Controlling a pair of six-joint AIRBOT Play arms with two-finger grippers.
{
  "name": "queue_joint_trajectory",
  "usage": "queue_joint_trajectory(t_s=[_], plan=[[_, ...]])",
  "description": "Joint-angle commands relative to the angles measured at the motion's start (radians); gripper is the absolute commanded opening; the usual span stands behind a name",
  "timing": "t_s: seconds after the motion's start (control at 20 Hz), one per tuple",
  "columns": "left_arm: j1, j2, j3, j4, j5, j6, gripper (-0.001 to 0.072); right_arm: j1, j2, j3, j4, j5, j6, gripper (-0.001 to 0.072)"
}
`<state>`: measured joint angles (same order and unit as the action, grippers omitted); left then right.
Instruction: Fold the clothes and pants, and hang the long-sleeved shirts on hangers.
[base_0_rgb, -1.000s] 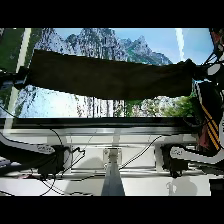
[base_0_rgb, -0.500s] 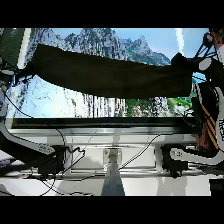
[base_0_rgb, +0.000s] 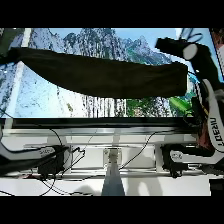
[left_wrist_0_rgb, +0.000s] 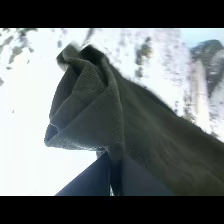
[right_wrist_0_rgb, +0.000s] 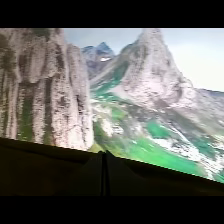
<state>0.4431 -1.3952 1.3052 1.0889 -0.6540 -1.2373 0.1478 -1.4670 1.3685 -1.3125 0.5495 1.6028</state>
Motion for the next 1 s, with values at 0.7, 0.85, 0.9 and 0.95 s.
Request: queue_joint_trajectory(t_s=[0.7, 0.85, 0.9, 0.95], plan=[[-0.036, 0.436, -0.002, -0.252, -0.339, 0.023, 0.0015, 0.845, -0.557, 0.58, 0.331, 0.128, 0.116, 0.0032], [-0.133, 0.38, -0.002, -0.253, -0.365, 0.023, 0.0015, 0.792, -0.529, 0.581, 0.182, 0.23, 0.109, 0.0032], [-0.181, 0.36, -0.002, -0.253, -0.371, 0.023, 0.0015, 0.752, -0.513, 0.581, 0.116, 0.288, 0.109, 0.0032], [-0.229, 0.343, -0.002, -0.253, -0.372, 0.023, 0.0014, 0.7, -0.492, 0.581, 0.047, 0.353, 0.109, 0.0032]])
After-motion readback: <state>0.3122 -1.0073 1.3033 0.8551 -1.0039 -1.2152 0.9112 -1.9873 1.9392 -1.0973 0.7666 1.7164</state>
